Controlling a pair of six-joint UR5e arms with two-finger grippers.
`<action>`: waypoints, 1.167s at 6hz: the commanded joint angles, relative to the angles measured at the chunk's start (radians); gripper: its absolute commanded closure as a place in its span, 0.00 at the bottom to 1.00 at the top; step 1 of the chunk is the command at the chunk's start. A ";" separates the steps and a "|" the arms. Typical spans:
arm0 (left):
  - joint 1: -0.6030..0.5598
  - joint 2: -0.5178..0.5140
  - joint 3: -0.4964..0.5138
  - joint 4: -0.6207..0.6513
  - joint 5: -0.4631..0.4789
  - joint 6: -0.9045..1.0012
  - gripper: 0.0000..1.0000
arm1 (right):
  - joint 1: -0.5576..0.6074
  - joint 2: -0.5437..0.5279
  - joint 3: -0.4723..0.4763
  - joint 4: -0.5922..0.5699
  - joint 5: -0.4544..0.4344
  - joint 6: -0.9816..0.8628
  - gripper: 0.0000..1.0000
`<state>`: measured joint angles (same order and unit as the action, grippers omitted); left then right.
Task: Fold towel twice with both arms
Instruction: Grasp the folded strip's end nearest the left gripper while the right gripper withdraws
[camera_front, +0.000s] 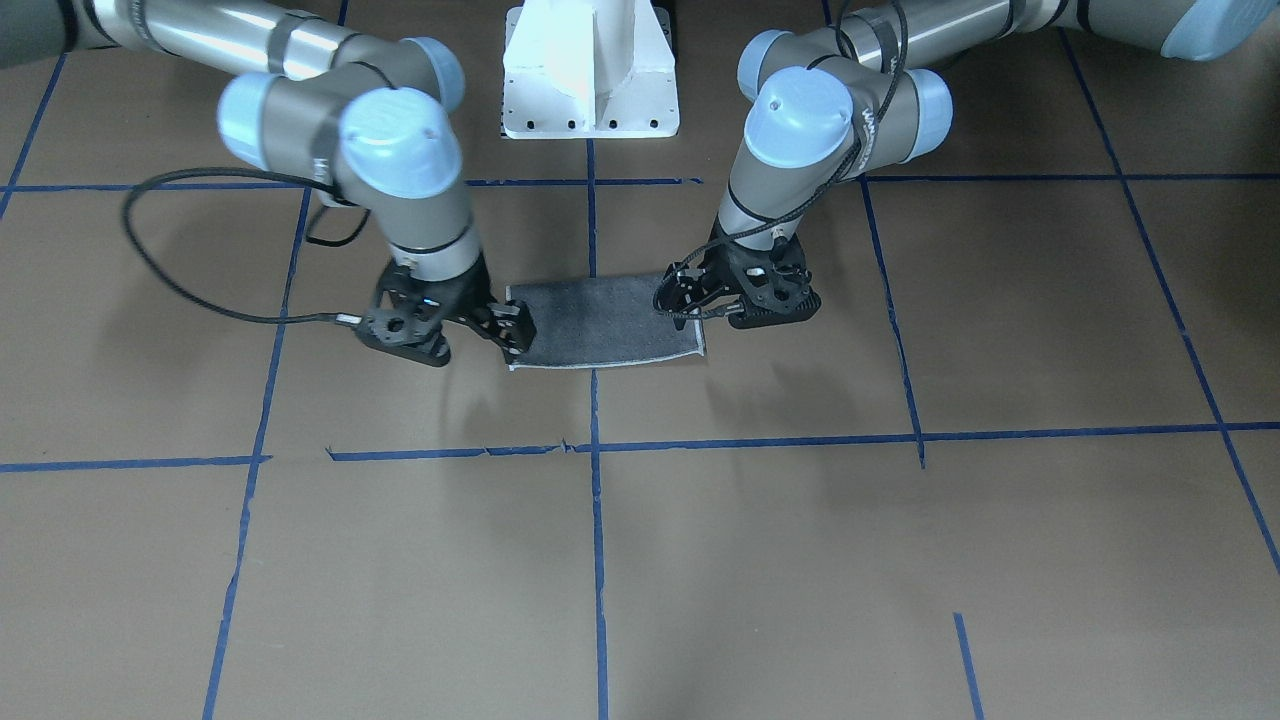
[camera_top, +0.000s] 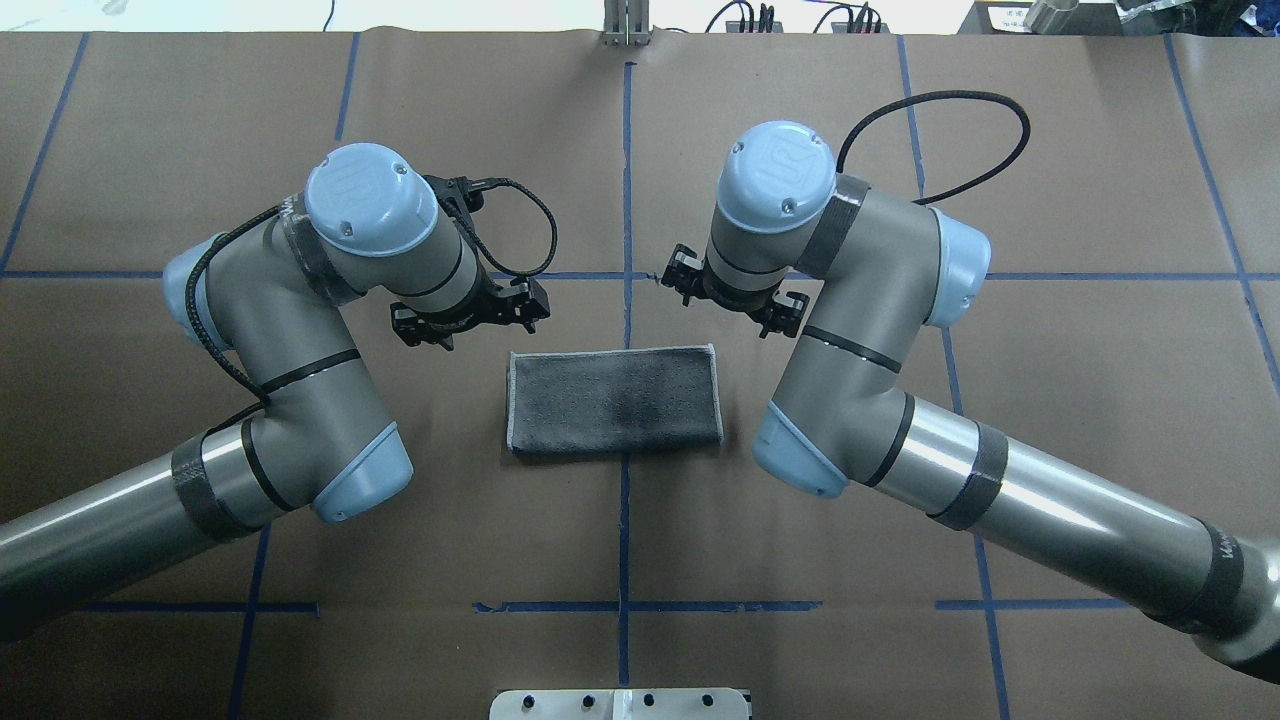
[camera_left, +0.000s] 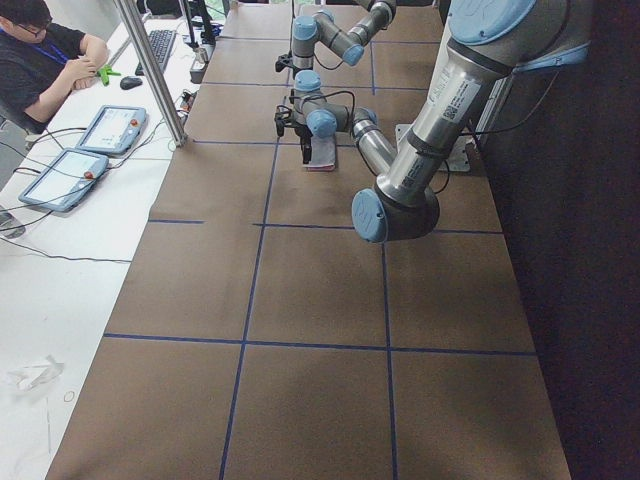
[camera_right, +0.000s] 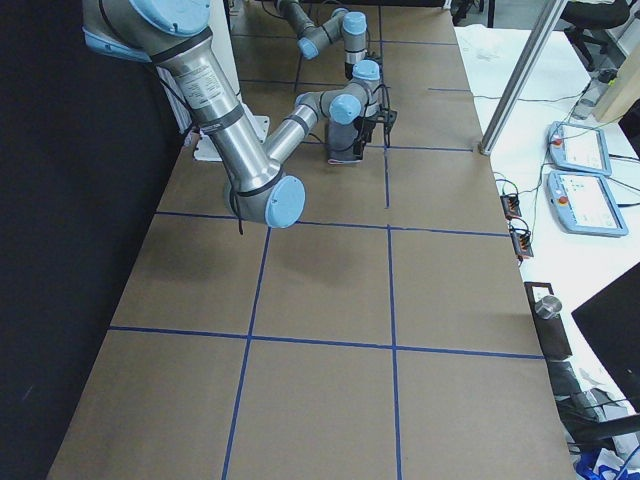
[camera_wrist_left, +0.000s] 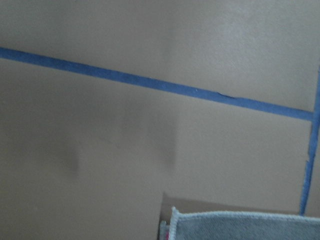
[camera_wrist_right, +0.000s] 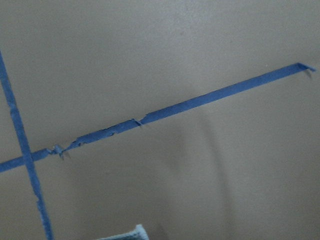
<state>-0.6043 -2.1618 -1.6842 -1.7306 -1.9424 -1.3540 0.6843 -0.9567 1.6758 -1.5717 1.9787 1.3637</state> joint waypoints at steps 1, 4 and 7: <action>0.064 0.086 -0.046 -0.099 0.054 -0.064 0.03 | 0.107 -0.147 0.128 -0.002 0.128 -0.234 0.00; 0.145 0.091 -0.034 -0.116 0.111 -0.186 0.42 | 0.140 -0.203 0.162 -0.001 0.163 -0.302 0.00; 0.147 0.088 -0.023 -0.116 0.111 -0.188 0.46 | 0.138 -0.206 0.160 -0.001 0.155 -0.301 0.00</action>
<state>-0.4579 -2.0733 -1.7093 -1.8472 -1.8319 -1.5408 0.8227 -1.1614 1.8367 -1.5724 2.1360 1.0630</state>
